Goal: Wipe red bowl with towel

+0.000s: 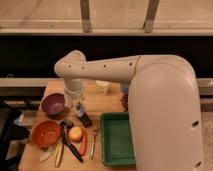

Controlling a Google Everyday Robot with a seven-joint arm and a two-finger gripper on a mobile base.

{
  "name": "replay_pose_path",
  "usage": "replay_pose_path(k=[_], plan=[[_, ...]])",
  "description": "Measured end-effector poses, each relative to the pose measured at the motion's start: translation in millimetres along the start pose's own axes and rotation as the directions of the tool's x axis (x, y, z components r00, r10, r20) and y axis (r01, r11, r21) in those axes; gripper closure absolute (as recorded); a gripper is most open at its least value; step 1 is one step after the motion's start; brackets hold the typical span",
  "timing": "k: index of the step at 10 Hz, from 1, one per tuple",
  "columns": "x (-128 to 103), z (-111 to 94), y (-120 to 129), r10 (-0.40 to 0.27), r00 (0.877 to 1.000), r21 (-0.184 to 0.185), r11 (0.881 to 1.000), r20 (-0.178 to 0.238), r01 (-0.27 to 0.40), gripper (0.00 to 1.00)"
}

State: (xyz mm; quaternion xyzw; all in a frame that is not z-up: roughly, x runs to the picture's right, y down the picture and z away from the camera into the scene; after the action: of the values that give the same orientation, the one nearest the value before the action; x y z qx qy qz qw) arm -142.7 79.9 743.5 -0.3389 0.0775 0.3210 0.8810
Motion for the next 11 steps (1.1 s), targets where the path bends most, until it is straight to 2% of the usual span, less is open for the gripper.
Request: replay_pose_path(k=[3,5,8,11], plan=[[-5,14,63,-0.098,0.995,-0.029,0.995,0.009,0.098,1.0],[-14,26,101,-0.181,0.983,-0.051,0.982,0.008,0.181,1.0],[-21,52,133,-0.281,0.959,-0.12,0.953,-0.02,0.277,1.0],[-28,75,148,-0.336,0.94,-0.164,0.932,-0.056,0.323,1.0]])
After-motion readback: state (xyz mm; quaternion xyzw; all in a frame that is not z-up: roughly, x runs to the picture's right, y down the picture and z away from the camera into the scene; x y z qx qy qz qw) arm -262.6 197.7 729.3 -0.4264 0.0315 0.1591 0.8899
